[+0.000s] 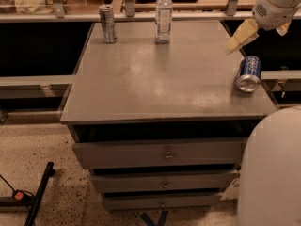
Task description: Place pepsi can upright
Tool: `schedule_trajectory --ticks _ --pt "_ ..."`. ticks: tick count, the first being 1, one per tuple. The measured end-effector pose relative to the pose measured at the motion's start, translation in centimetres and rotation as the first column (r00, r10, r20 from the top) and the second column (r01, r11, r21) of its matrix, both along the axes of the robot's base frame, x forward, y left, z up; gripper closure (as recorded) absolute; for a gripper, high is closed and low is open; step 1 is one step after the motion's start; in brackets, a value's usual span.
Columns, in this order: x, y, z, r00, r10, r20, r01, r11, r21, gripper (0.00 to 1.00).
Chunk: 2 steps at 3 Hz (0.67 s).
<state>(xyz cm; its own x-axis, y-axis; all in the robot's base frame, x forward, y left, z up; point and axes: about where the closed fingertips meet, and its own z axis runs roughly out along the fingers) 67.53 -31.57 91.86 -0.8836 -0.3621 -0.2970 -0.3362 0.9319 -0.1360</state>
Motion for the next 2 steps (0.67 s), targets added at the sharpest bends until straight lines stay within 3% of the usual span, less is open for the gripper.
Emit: schedule_trajectory --ticks 1,2 --pt "-0.4 -0.8 -1.2 0.9856 -0.163 -0.043 0.163 0.987 -0.011 0.0" --pt "-1.2 -0.8 -3.0 0.9515 -0.289 -0.104 0.288 0.957 -0.032 0.0"
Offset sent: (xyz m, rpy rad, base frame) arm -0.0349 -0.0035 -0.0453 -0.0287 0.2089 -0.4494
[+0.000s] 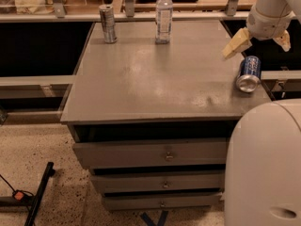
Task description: Place pepsi can upright
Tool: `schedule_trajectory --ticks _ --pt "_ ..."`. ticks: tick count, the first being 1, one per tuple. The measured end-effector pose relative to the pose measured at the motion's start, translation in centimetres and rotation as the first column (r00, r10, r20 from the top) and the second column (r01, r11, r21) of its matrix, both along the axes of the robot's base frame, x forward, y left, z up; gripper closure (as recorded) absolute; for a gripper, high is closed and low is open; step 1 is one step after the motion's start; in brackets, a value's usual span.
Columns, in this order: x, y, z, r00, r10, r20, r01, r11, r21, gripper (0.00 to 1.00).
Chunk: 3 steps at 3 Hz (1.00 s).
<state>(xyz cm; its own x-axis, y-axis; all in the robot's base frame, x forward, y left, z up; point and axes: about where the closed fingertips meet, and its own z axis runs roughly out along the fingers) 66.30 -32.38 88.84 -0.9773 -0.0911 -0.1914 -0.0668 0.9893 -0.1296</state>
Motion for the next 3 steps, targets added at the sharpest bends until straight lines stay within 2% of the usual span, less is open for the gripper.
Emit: schedule_trajectory --ticks 1,2,3 --pt "-0.7 0.0 -1.1 0.9955 -0.086 -0.039 0.086 0.996 0.0 0.0" --pt "-1.6 0.4 -2.4 0.9914 -0.112 -0.067 0.115 0.993 0.031 0.0" --pt "-1.7 0.7 -3.7 0.9914 -0.111 -0.069 0.117 0.99 0.081 0.0"
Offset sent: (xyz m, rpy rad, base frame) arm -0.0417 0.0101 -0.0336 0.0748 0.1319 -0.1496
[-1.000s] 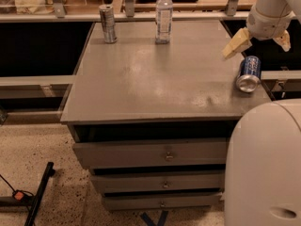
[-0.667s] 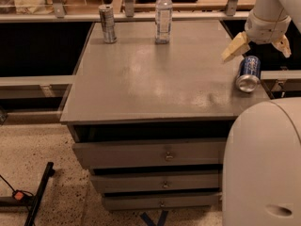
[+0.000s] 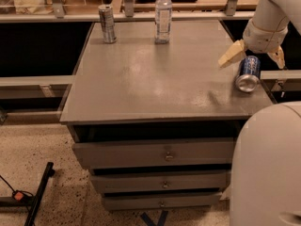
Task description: Place pepsi can upright
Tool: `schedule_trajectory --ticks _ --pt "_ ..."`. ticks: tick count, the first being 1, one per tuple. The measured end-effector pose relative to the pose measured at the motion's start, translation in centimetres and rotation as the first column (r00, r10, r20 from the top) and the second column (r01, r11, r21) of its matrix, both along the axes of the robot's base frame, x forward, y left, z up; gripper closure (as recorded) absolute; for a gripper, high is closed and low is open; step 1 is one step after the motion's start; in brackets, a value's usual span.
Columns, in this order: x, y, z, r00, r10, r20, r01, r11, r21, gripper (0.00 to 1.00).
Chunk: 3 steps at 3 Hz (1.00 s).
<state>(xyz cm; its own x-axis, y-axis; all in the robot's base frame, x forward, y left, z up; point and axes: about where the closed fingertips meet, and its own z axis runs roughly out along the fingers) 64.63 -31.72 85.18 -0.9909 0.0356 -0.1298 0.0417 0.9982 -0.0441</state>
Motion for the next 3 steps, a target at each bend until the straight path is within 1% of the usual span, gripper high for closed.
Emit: schedule_trajectory --ticks 1,2,3 --pt "0.3 0.5 -0.7 0.9986 0.039 0.034 -0.041 0.998 0.037 0.19" --pt "0.6 1.4 -1.5 0.9911 0.124 0.049 -0.127 0.989 0.075 0.41" --pt "0.7 3.5 -1.4 0.9491 0.299 0.098 -0.309 0.945 0.11 0.65"
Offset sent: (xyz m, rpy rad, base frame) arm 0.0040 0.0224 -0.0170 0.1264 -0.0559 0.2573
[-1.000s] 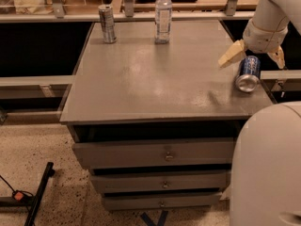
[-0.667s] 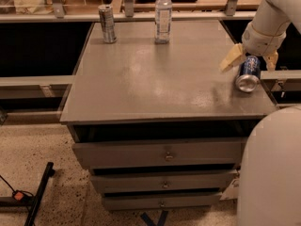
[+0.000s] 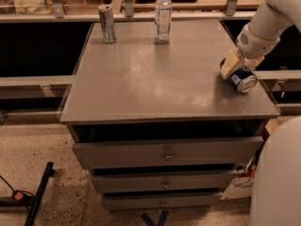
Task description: Place pepsi can upright
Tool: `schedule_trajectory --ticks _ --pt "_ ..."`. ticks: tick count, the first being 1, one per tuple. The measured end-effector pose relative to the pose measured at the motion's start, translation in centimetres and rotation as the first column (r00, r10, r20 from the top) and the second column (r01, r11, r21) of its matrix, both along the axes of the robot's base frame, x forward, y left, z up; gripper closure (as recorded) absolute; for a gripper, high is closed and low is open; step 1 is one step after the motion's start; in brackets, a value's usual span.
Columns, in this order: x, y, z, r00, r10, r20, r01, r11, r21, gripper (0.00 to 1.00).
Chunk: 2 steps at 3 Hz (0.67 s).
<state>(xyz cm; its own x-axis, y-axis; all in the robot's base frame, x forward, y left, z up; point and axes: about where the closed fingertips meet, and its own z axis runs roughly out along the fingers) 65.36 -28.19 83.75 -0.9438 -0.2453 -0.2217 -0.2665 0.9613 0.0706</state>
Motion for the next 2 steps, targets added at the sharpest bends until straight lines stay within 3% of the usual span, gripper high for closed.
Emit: schedule_trajectory --ticks 1,2 --pt "-0.1 2.5 0.6 0.9749 0.216 0.053 -0.216 0.976 -0.011 0.88" --pt "-1.0 5.5 1.5 0.9039 0.427 0.029 -0.418 0.896 -0.15 1.0"
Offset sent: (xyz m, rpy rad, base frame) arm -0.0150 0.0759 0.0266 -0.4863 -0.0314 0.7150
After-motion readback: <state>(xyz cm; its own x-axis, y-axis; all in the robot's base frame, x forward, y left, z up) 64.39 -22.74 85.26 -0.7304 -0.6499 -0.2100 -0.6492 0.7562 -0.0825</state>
